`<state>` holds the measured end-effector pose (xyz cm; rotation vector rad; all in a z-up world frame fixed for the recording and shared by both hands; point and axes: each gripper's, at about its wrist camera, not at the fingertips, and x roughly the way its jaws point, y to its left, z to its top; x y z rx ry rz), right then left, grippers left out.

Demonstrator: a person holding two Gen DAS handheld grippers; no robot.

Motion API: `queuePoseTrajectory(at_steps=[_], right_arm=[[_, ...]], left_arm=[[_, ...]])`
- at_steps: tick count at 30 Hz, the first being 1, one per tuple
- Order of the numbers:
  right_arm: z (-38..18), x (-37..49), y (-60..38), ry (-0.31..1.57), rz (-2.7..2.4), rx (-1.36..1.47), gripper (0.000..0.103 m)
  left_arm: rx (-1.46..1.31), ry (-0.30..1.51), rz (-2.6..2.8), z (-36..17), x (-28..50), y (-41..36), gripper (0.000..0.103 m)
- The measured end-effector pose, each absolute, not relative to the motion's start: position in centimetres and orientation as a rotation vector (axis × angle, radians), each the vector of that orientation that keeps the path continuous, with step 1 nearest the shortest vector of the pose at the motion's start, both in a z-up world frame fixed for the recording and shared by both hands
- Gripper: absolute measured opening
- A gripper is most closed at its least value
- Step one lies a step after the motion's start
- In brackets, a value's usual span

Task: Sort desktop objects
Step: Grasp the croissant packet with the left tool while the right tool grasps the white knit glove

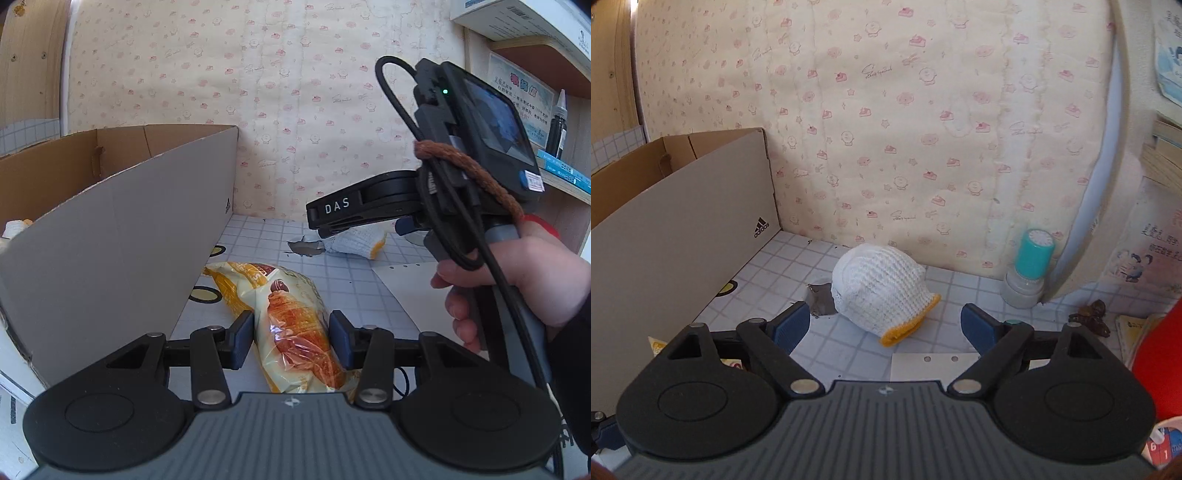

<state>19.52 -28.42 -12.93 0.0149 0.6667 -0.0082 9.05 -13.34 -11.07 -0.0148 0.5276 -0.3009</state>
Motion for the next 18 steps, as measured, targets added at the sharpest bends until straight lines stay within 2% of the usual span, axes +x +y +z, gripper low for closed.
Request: queuePoseTrajectory(at_steps=[8,9,10,11,12,18], right_arm=[[-14.1,23.6,-27.7,0.725,-0.04,0.009,0.085],[-14.3,23.8,-27.8,0.735,-0.039,0.015,0.08],[-14.5,23.8,-27.9,0.745,-0.04,0.025,0.07],[-14.7,23.7,-28.2,0.752,-0.041,0.047,0.066],[-14.7,23.5,-28.6,0.755,-0.035,0.076,0.059],[-13.8,20.0,-29.5,0.729,-0.028,0.117,0.052]], left_arm=[[-0.023,0.527,-0.306,-11.2,9.1,-13.2,0.047],[-0.026,0.528,-0.306,-11.2,9.1,-13.2,0.047],[-0.026,0.528,-0.306,-11.2,9.2,-13.2,0.047],[-0.028,0.528,-0.306,-11.2,9.2,-13.2,0.047],[-0.029,0.528,-0.306,-11.2,9.2,-13.2,0.047],[-0.032,0.531,-0.301,-11.2,9.2,-13.2,0.047]])
